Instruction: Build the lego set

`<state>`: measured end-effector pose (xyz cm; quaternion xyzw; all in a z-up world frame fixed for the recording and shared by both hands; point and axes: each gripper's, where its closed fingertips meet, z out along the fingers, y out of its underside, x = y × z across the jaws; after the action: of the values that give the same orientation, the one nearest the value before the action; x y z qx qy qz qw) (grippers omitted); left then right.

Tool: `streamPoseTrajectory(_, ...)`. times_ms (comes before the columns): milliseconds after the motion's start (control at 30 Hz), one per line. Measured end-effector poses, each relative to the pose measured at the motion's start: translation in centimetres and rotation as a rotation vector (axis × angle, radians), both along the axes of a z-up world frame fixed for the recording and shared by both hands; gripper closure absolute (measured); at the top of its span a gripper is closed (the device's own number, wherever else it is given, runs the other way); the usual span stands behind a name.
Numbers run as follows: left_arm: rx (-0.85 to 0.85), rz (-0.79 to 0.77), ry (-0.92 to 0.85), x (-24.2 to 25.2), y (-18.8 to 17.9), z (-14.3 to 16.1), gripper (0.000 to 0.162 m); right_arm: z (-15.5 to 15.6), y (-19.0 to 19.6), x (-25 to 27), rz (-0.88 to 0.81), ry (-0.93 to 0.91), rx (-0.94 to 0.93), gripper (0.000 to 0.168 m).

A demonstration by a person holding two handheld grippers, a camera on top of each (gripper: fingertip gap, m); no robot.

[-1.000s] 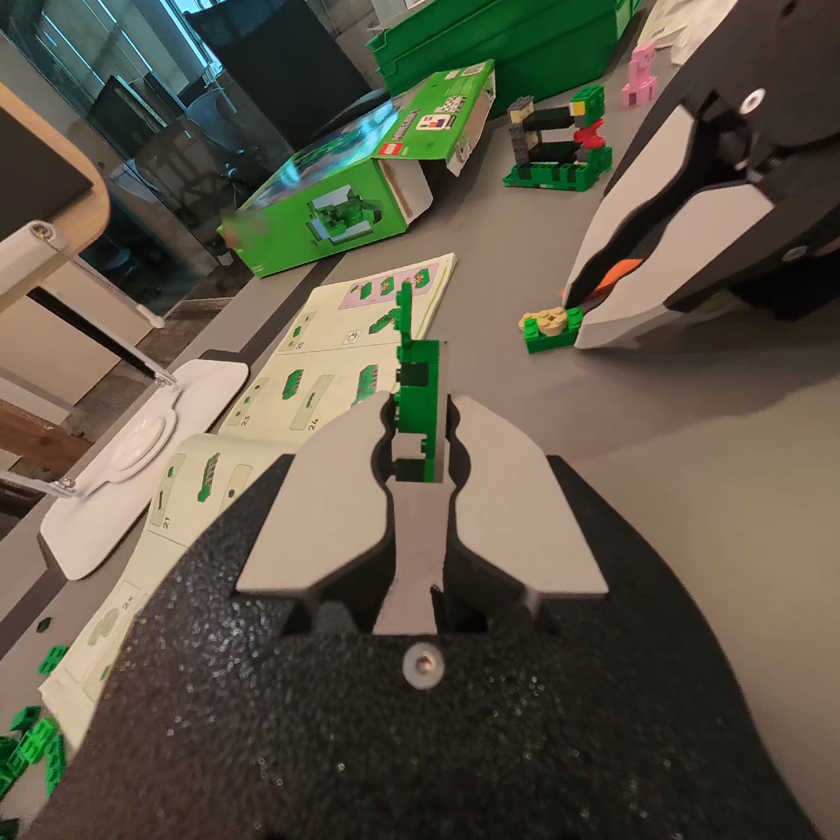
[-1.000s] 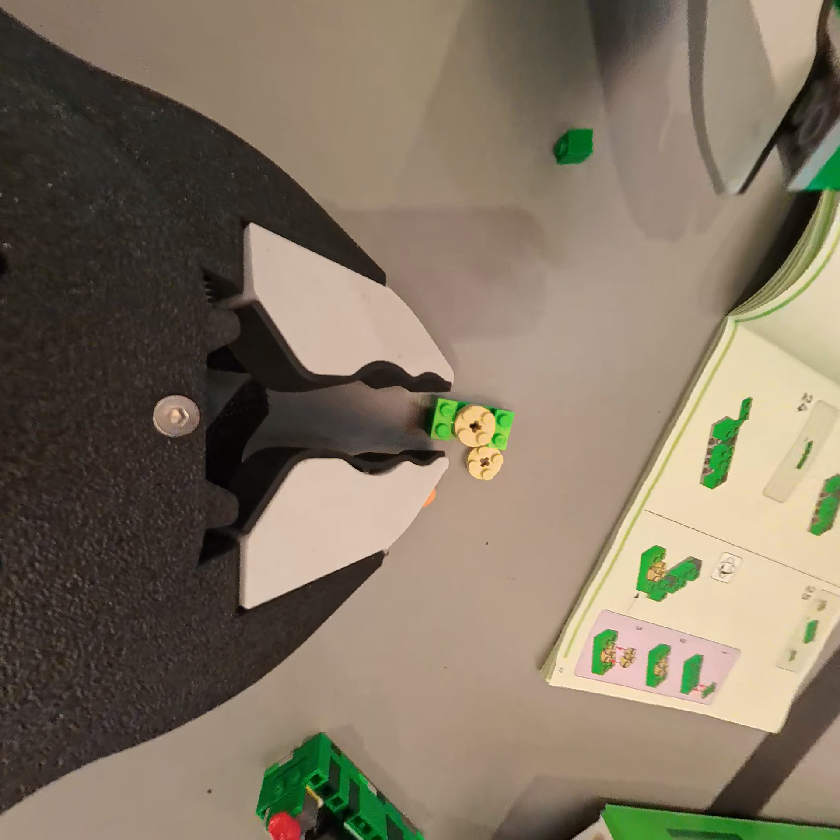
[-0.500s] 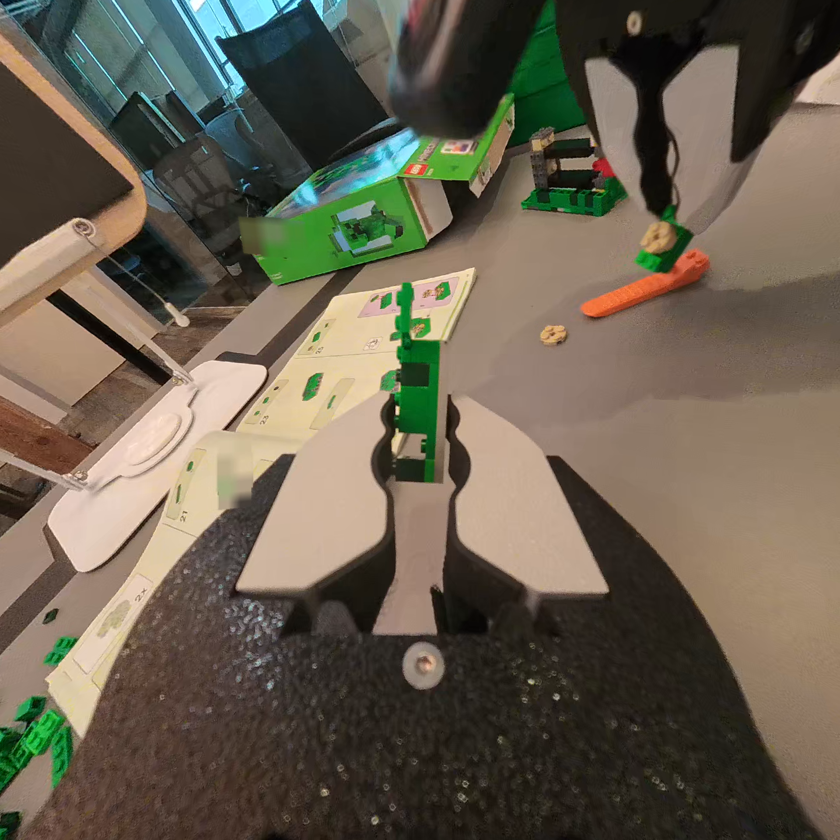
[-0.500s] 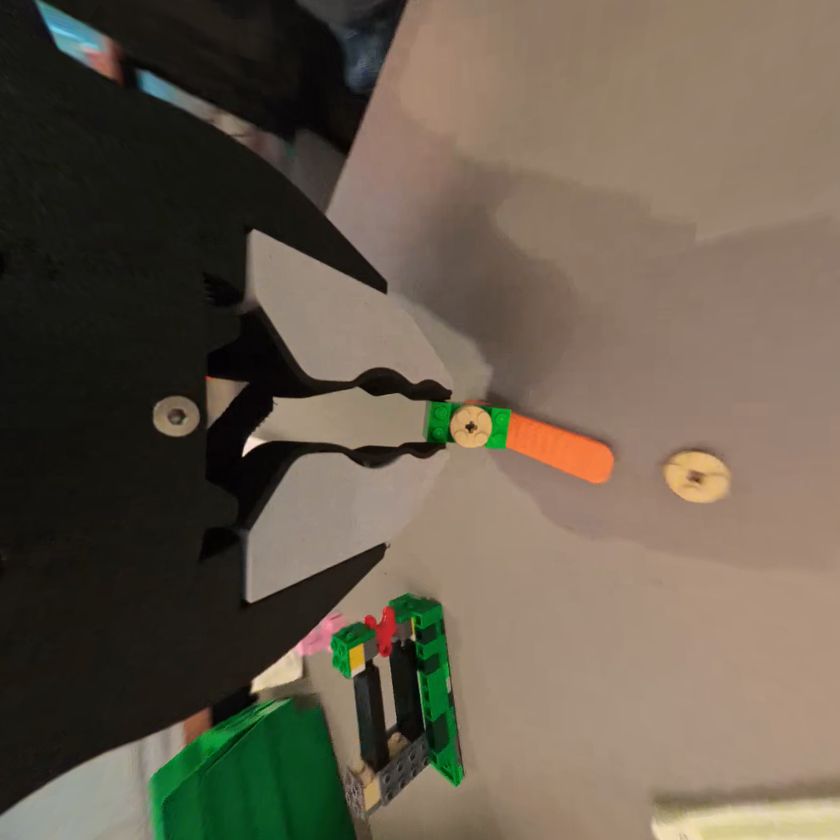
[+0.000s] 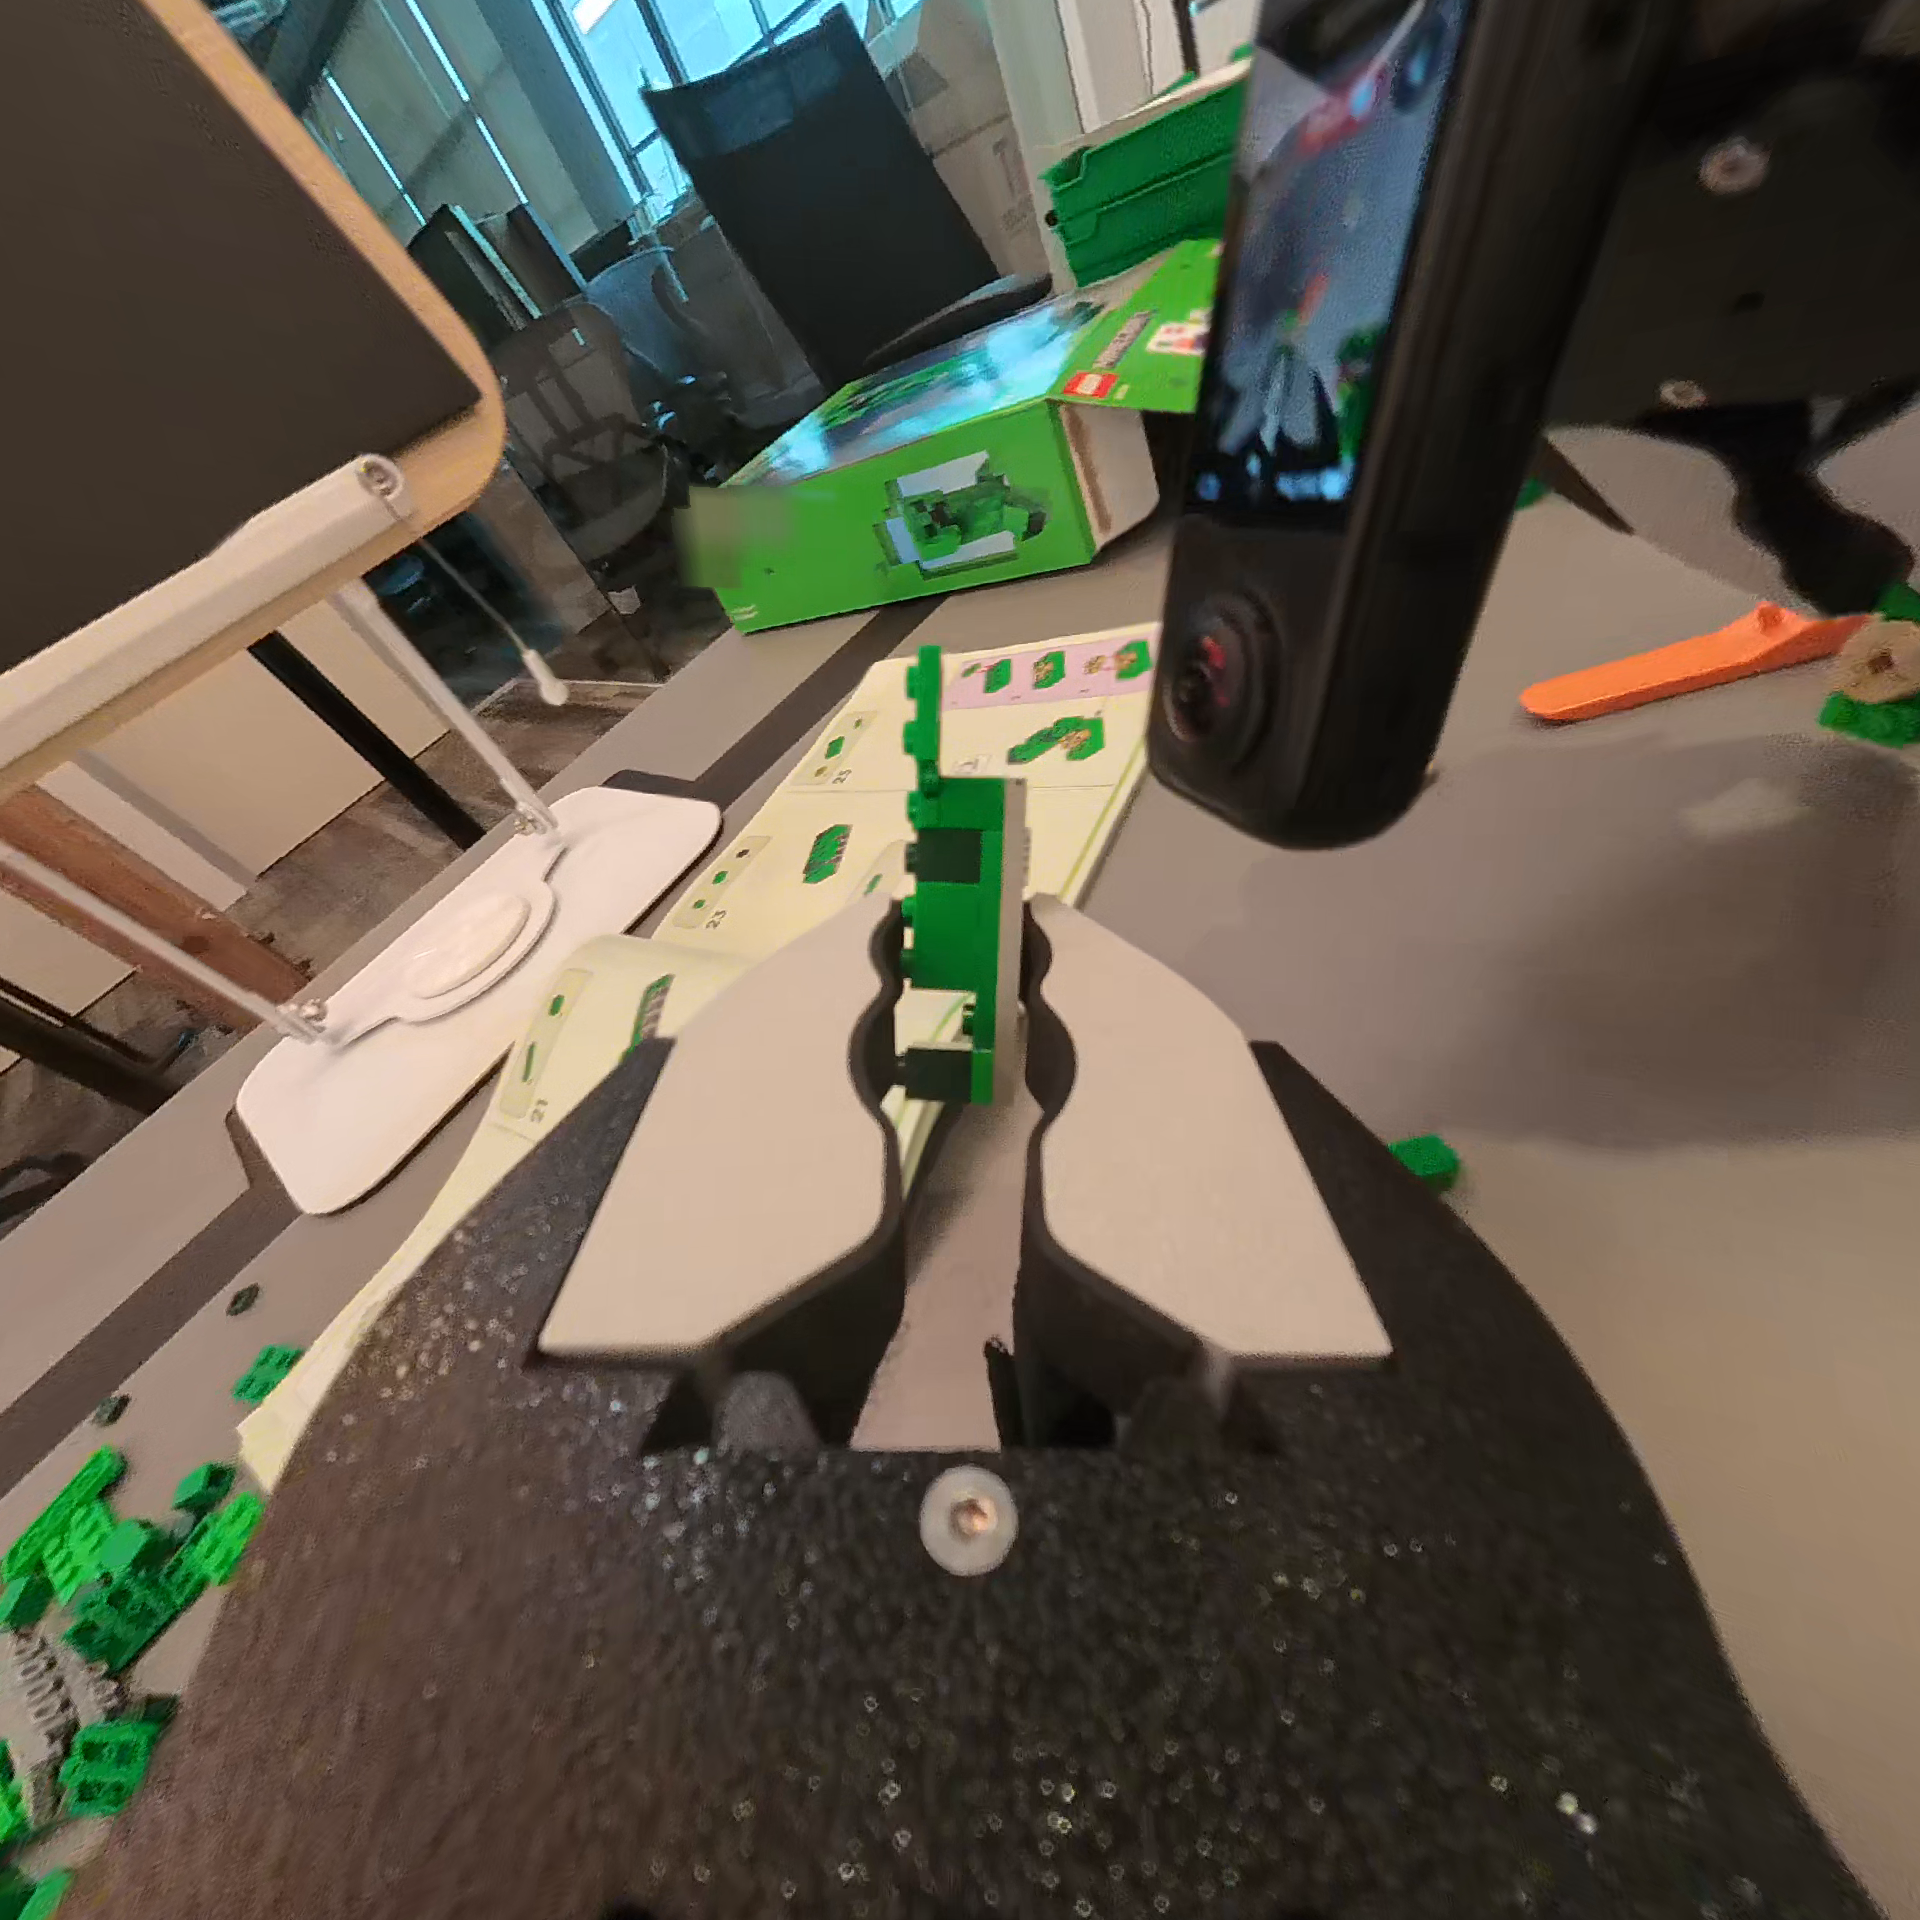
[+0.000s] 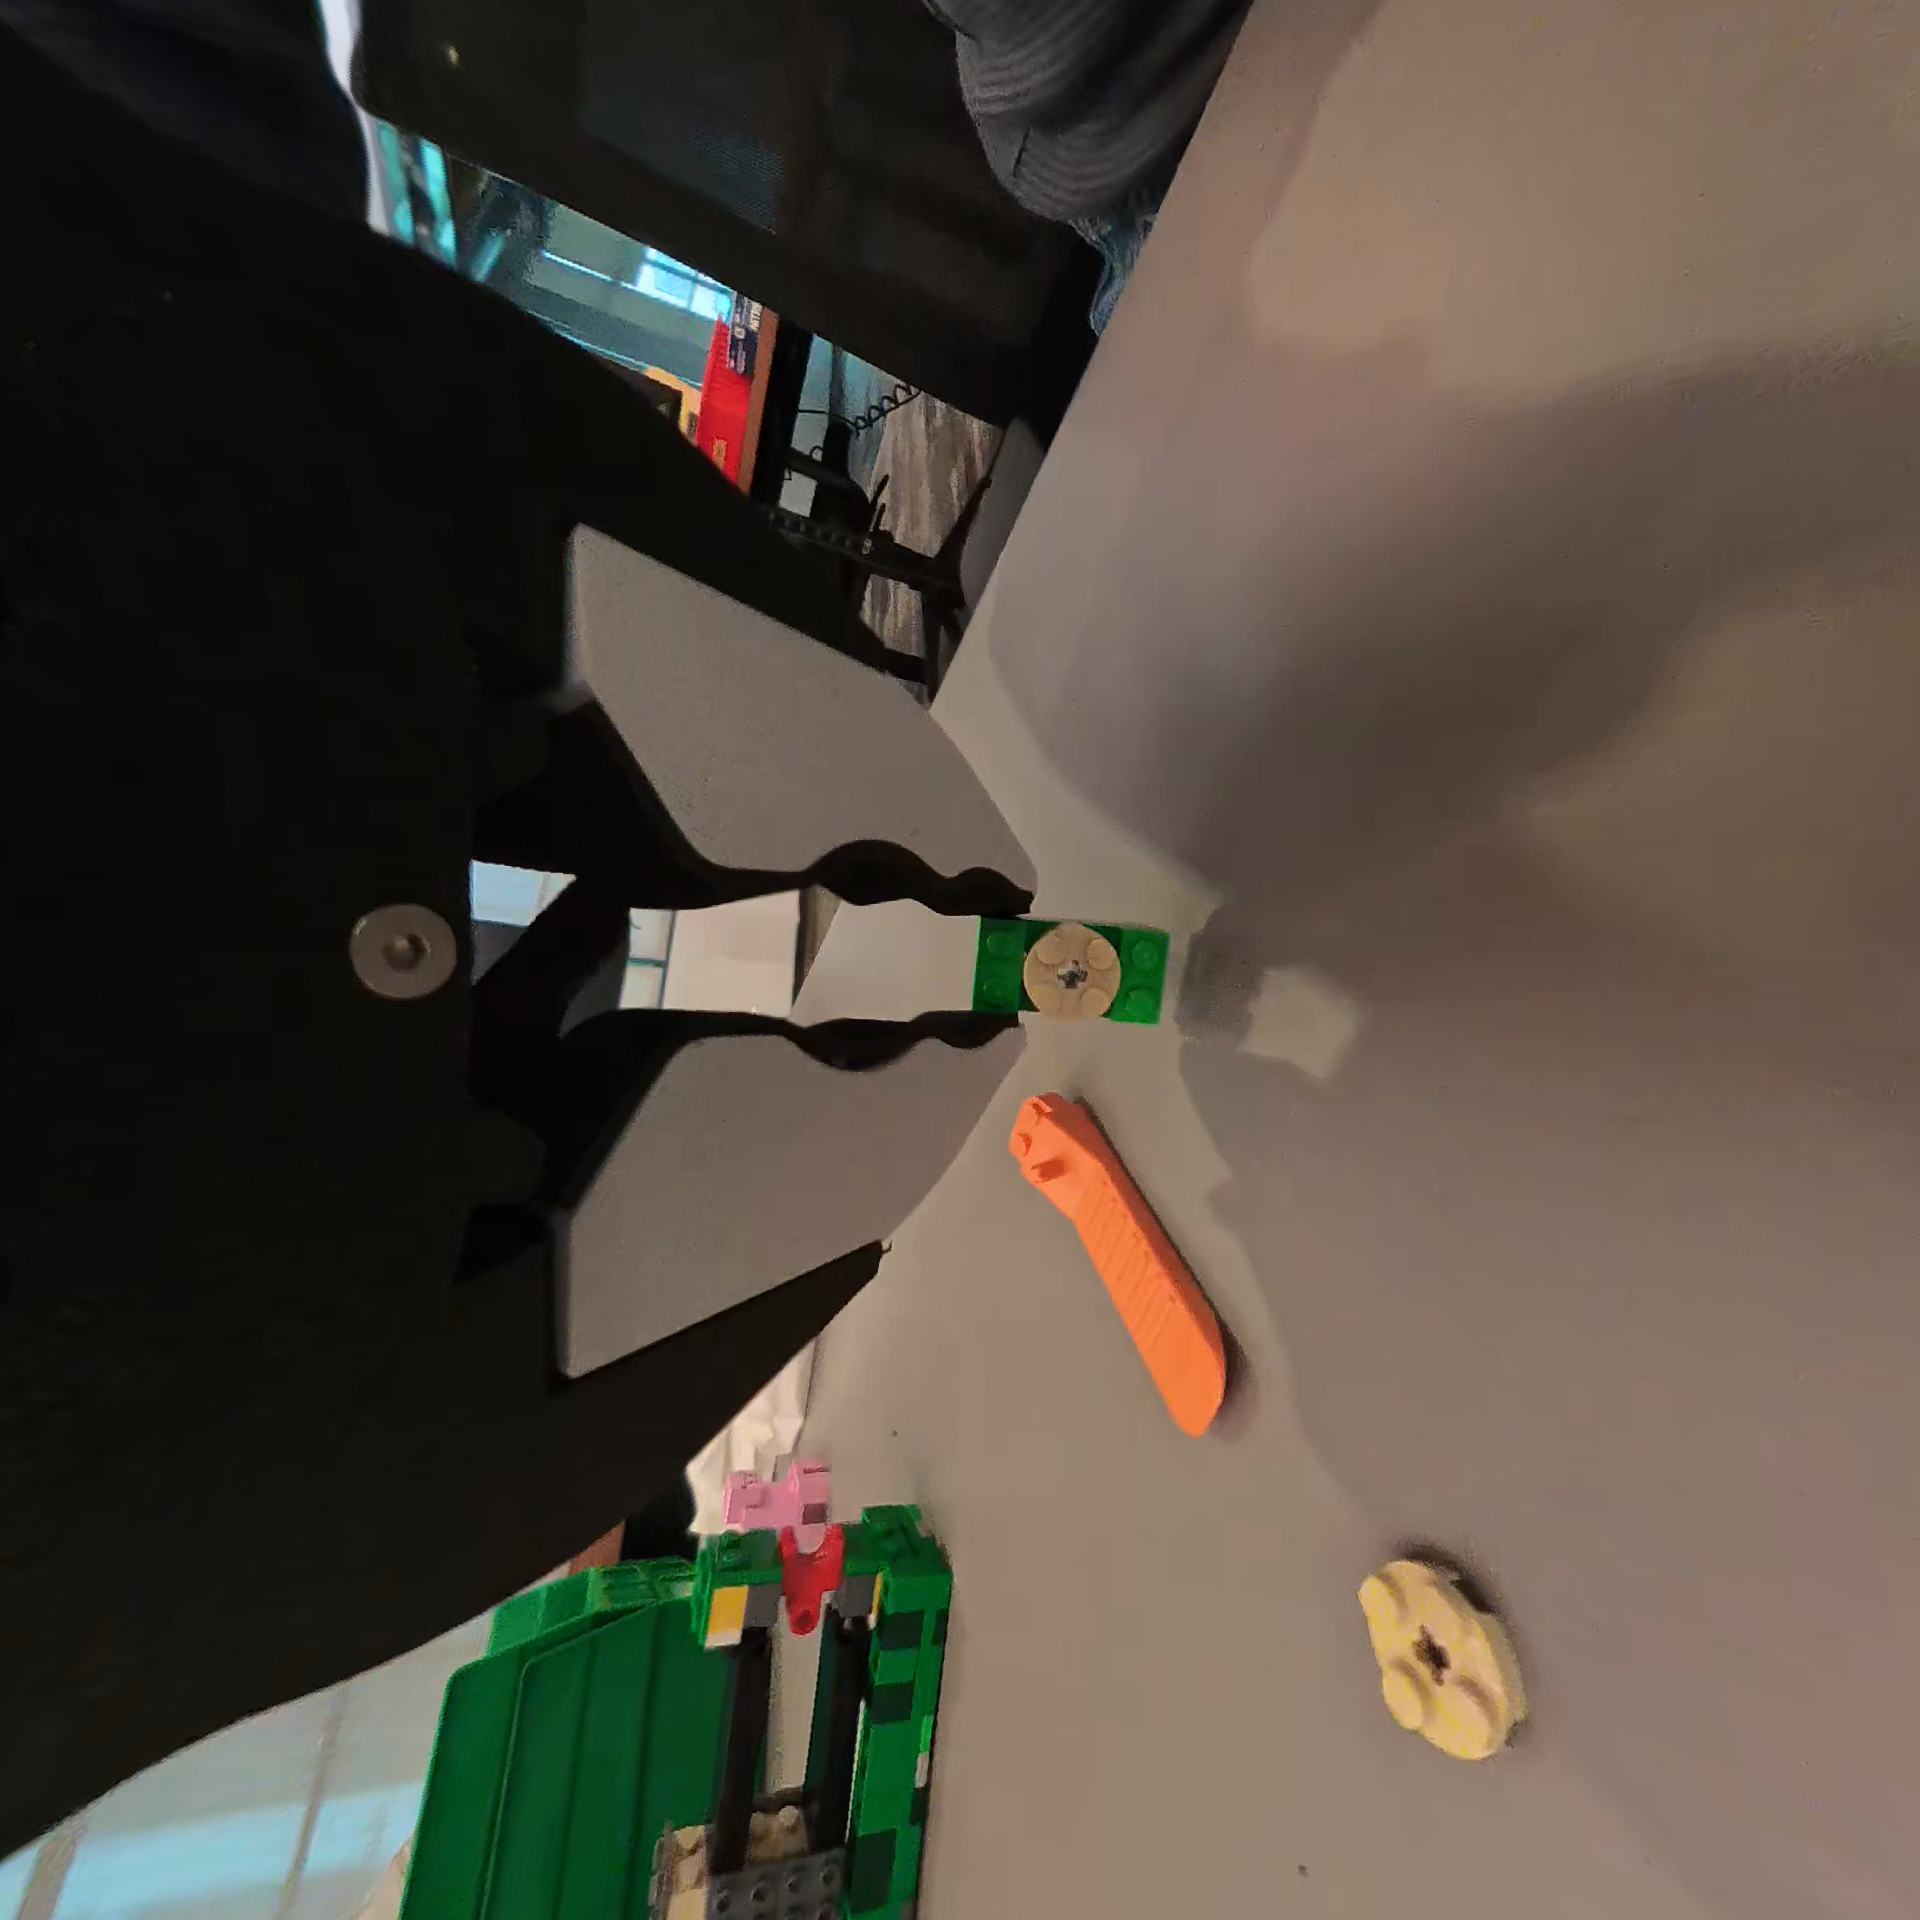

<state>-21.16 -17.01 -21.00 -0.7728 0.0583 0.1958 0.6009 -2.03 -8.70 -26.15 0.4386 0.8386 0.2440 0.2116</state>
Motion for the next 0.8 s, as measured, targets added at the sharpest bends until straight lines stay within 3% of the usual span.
streamPoseTrajectory(200, 0.016, 0.024, -0.019, -0.9, -0.5, 0.2, 0.143, -0.7, -0.4, -0.7, -0.026, 0.034, 0.003, 0.151)
streamPoseTrajectory(367, 0.002, 0.017, -0.01, -0.7, -0.3, 0.0, 0.143, -0.2, -0.2, -1.1, -0.031, 0.104, 0.012, 0.134)
streamPoseTrajectory(500, -0.005, 0.004, -0.03, -0.6, -0.3, -0.2, 0.143, 1.1, 0.6, -1.4, 0.026, 0.263, 0.009, 0.125)
streamPoseTrajectory(600, -0.006, -0.013, -0.062, -0.4, -0.2, -0.3, 0.143, 1.4, 0.3, -2.4, 0.294, 0.487, -0.077, 0.123)
streamPoseTrajectory(667, -0.007, -0.039, -0.081, -0.1, 0.0, -0.3, 0.143, 1.3, -0.4, -2.3, 0.571, 0.595, -0.13, 0.117)
streamPoseTrajectory(733, -0.013, -0.073, -0.089, 0.3, 0.1, -0.4, 0.143, 1.3, -1.0, -2.0, 0.894, 0.662, -0.133, 0.13)
streamPoseTrajectory(800, -0.029, -0.094, -0.091, 0.7, 0.3, -0.7, 0.143, 1.0, -0.9, -1.8, 1.042, 0.668, -0.095, 0.126)
